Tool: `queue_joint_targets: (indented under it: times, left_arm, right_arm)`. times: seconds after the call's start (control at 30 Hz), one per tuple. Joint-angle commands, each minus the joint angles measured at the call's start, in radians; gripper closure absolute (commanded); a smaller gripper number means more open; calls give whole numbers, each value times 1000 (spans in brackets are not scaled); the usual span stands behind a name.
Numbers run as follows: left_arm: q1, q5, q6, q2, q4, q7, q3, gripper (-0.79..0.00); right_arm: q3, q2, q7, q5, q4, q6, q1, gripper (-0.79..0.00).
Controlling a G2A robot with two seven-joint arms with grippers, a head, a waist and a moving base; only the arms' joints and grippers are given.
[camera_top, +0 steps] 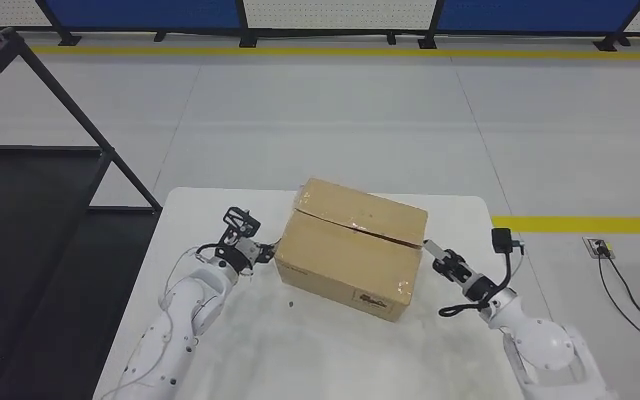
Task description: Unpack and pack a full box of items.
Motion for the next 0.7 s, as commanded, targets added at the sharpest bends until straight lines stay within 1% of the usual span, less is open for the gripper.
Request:
queue_joint_targets:
  times: [0.0,0.27,0.43,0.57,0.63,0.67]
  left_arm:
    - [28,12,-9,4,-33,-7,-5,-785]
    - [122,38,-71,22,-158,-41,-39,-785]
    - [165,4,-139,30,-231,-69,-58,-785]
    - [193,-29,-196,36,-277,-100,-72,-785]
    - [203,-44,-201,40,-295,-109,-90,-785]
    - [207,-78,-203,41,-297,-105,-104,-785]
  right_arm:
    - [-3,1,12,6,18,-3,18,-785]
    - [-31,1,33,-1,81,15,101,-785]
    - [-45,1,45,-7,106,14,139,-785]
    - [-56,4,81,-19,119,3,160,-785]
    - [-62,5,105,-9,127,-10,170,-785]
    - [-63,5,108,-6,131,-15,173,-785]
